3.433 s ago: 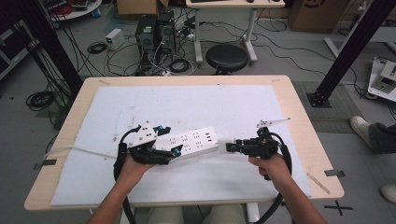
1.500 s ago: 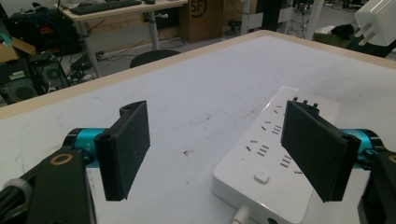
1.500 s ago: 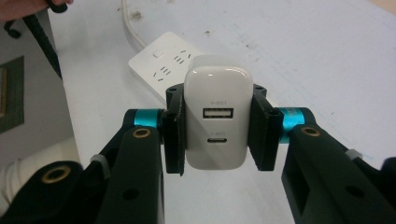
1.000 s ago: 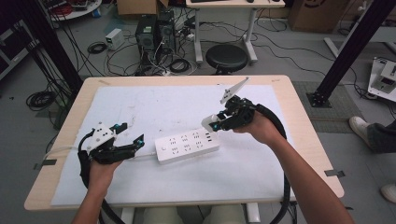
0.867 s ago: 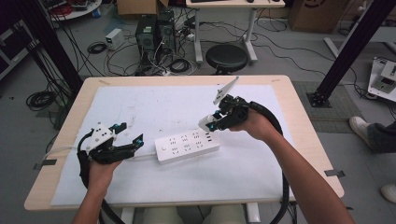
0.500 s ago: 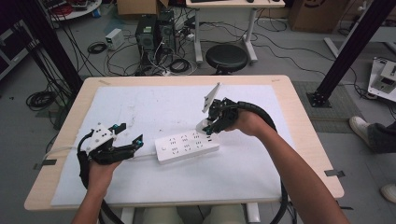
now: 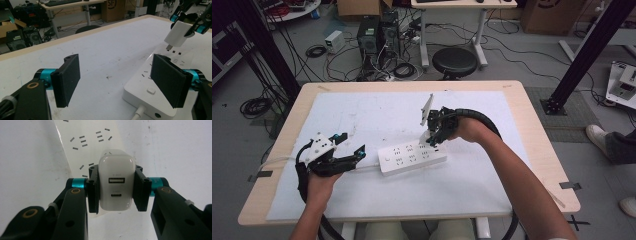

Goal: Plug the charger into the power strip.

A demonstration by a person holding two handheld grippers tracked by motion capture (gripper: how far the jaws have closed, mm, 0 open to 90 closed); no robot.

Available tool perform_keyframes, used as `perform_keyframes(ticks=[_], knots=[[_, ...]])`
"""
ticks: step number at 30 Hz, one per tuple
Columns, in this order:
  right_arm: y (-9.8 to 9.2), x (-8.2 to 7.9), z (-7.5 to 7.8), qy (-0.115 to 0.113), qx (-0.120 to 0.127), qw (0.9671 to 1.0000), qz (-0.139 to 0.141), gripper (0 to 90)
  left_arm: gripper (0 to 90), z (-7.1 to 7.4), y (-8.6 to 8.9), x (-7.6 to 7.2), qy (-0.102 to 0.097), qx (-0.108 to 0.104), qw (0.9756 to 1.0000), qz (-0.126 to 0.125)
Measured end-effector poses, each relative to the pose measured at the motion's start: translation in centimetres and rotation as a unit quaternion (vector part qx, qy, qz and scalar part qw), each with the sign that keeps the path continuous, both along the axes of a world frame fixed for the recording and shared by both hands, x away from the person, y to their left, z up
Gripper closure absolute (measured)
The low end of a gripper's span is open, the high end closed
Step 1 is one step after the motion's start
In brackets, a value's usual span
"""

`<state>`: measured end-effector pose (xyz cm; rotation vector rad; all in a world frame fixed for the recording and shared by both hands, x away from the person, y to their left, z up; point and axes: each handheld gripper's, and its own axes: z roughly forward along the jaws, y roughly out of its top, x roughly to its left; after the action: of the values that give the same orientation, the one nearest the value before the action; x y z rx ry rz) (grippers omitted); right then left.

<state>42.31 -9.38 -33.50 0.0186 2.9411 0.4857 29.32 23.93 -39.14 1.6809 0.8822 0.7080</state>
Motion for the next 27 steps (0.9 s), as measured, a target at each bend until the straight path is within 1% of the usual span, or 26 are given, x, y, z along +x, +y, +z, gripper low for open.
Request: perform_keyframes(ticks=[5, 6, 10, 12, 13, 14, 16, 19, 20, 21, 23, 27], knots=[[0.9, 0.2, -0.7, -0.005, -0.023, 0.9996, 0.016, 64.0, 23.9, -0.1, 0.0, 0.0, 0.003, 0.002, 1.0000, -0.003], [1.1, 0.2, -0.8, -0.005, -0.024, 0.9995, 0.019, 64.0, 23.9, -0.1, 0.0, 0.0, 0.003, 0.003, 1.0000, -0.004], [1.9, 0.4, -1.0, -0.010, -0.043, 0.9982, 0.040, 64.0, 23.9, -0.1, 0.1, 0.1, 0.004, 0.002, 1.0000, -0.004], [2.0, 0.4, -1.0, -0.010, -0.045, 0.9980, 0.044, 64.0, 23.9, -0.2, 0.1, 0.1, 0.004, 0.003, 1.0000, -0.004], [2.3, 0.4, -1.0, -0.015, -0.057, 0.9965, 0.059, 64.1, 23.9, -0.2, 0.1, 0.1, 0.003, 0.002, 1.0000, -0.003], [2.5, 0.3, -1.0, -0.019, -0.065, 0.9954, 0.068, 64.1, 23.9, -0.2, 0.1, 0.1, 0.005, 0.003, 1.0000, -0.003], [2.9, 0.2, -0.9, -0.024, -0.079, 0.9933, 0.081, 64.1, 23.9, -0.3, 0.1, 0.1, 0.005, 0.003, 1.0000, -0.004], [3.7, 0.2, -0.9, -0.028, -0.105, 0.9889, 0.101, 64.1, 23.9, -0.2, 0.2, 0.1, 0.005, 0.001, 1.0000, -0.004], [3.9, 0.1, -0.9, -0.026, -0.115, 0.9880, 0.100, 64.1, 23.9, -0.2, 0.2, 0.1, 0.005, 0.000, 1.0000, -0.003], [4.2, 0.3, -0.9, -0.027, -0.118, 0.9866, 0.110, 64.1, 23.9, -0.2, 0.2, 0.1, 0.006, -0.001, 1.0000, -0.003], [4.5, 0.3, -0.8, -0.021, -0.130, 0.9859, 0.103, 64.2, 23.9, -0.3, 0.2, 0.1, 0.006, -0.001, 1.0000, -0.003], [5.2, 0.5, -0.8, -0.015, -0.144, 0.9832, 0.111, 64.2, 23.9, -0.3, 0.3, 0.2, 0.004, -0.002, 1.0000, -0.003]])
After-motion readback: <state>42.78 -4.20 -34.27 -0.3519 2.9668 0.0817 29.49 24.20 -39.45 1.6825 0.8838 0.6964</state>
